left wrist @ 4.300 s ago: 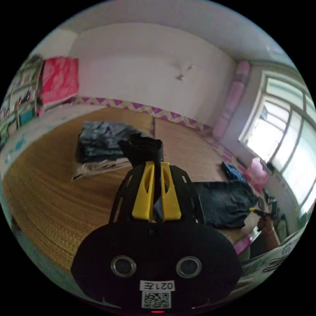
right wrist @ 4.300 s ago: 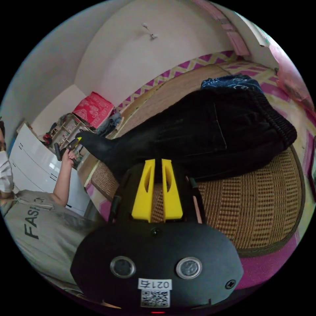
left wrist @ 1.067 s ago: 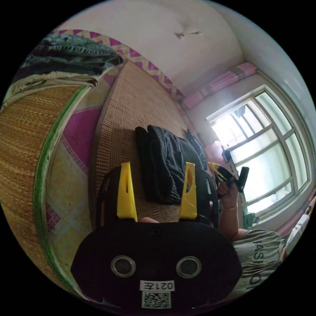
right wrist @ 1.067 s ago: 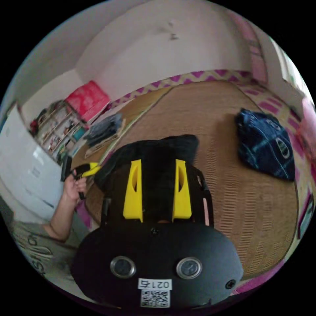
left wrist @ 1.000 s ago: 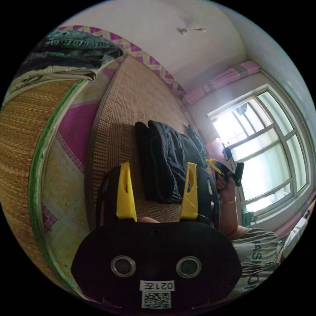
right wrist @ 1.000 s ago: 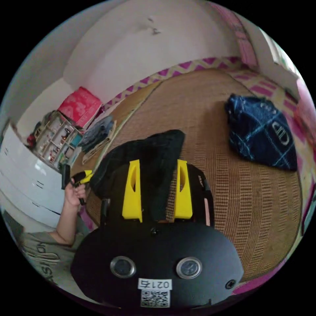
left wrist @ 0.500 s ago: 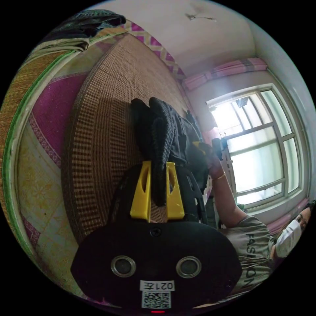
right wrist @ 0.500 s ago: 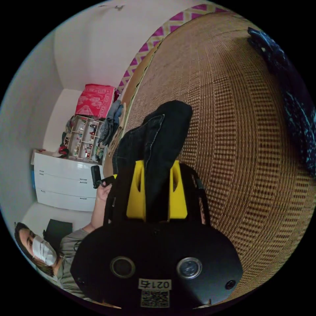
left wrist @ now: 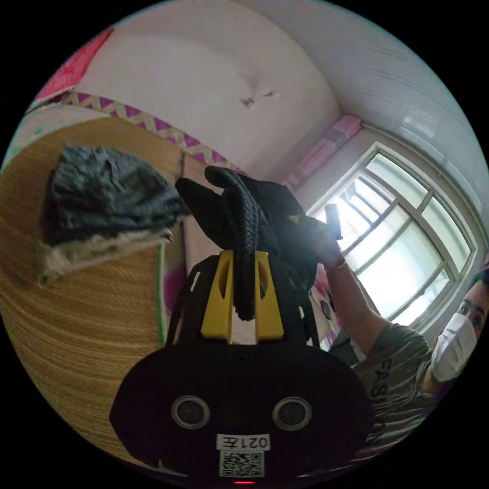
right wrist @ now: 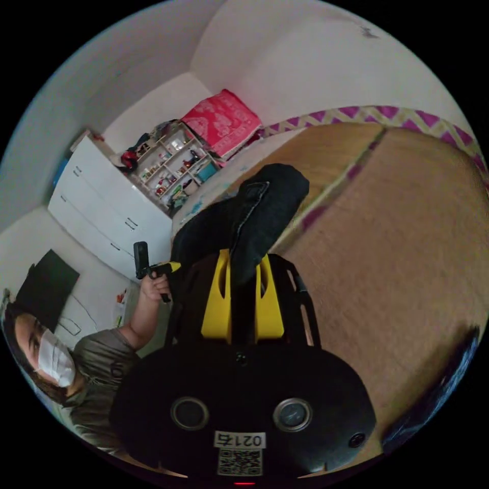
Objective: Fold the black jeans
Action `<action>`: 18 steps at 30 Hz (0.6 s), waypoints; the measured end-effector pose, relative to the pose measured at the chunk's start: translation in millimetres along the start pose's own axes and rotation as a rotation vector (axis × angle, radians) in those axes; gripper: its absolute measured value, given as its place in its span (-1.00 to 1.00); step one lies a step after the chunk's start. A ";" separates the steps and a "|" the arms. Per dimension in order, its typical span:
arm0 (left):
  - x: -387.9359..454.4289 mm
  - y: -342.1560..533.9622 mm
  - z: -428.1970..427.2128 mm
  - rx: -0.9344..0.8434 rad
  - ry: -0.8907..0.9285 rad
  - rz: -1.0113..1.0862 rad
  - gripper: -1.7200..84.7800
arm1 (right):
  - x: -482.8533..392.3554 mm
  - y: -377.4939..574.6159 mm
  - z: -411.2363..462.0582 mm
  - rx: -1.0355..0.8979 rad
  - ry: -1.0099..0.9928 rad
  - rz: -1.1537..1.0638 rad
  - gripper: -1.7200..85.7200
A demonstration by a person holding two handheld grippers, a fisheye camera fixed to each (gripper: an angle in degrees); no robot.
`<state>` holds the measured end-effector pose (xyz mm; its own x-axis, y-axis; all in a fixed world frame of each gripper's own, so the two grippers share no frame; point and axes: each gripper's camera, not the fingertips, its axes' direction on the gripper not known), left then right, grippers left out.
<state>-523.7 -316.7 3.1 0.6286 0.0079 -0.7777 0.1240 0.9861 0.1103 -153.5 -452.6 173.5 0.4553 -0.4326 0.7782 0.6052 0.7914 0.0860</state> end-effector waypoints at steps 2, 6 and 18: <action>-16.4 -26.1 -23.3 0.042 -0.068 -0.021 -0.83 | -17.1 -58.5 35.2 -0.008 -0.003 -0.065 -0.81; -68.2 -76.9 -35.6 0.086 -0.249 -0.125 -0.81 | -46.1 -153.5 126.1 0.005 0.156 -0.126 -0.79; -12.1 3.4 -17.0 0.119 -0.719 0.182 -0.83 | -43.9 -78.4 151.6 0.030 0.452 -0.152 -0.76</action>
<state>-544.0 -310.6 2.4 0.9886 0.0181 -0.1492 0.0273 0.9546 0.2965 -320.0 -430.2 226.9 0.6054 -0.6841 0.4069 0.6711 0.7136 0.2013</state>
